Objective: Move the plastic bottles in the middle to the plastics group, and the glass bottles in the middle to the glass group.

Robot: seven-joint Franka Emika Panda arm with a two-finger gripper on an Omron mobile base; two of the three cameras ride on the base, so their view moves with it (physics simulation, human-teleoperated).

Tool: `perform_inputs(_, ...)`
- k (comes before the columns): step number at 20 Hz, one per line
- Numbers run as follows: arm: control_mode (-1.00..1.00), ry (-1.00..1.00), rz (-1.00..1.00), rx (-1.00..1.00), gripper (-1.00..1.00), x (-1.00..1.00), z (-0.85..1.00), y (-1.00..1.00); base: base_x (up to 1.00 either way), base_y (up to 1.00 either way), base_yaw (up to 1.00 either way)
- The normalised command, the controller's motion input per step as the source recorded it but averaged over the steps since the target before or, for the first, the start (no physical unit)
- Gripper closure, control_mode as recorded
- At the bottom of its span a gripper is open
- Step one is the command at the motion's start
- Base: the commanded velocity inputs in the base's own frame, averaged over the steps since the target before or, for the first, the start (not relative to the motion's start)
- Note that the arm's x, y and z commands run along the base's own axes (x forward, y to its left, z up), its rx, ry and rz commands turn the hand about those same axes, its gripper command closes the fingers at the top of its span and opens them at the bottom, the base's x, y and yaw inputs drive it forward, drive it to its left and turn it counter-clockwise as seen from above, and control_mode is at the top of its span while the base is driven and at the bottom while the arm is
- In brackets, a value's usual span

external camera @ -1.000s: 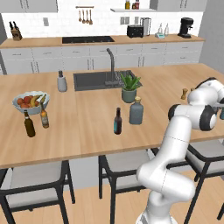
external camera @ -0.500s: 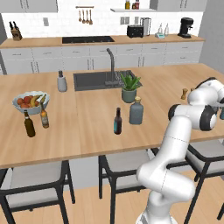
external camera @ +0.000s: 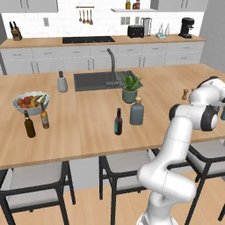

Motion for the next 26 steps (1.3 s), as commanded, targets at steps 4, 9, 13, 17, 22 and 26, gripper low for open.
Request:
perform_inputs(4,-1.0,0.0,0.0,0.0,-1.0,-0.85,0.22,0.24,0.0,0.0,0.0)
perform_inputs(9,-1.0,0.0,0.0,-0.02,-1.0,-1.0,0.23,0.52,0.0,0.0,0.0)
perform_inputs(13,-1.0,0.0,0.0,-0.05,-1.0,-1.0,0.35,0.68,0.0,0.0,0.0)
perform_inputs(17,-1.0,0.0,0.0,-0.09,-1.0,-0.93,0.39,0.92,0.0,0.0,0.0)
perform_inputs(22,-1.0,0.0,0.05,-0.05,-1.0,-0.78,0.34,1.0,0.0,0.0,0.0)
perform_inputs(26,-1.0,0.0,0.18,-0.02,-1.0,-0.48,0.26,1.0,0.0,0.0,0.0)
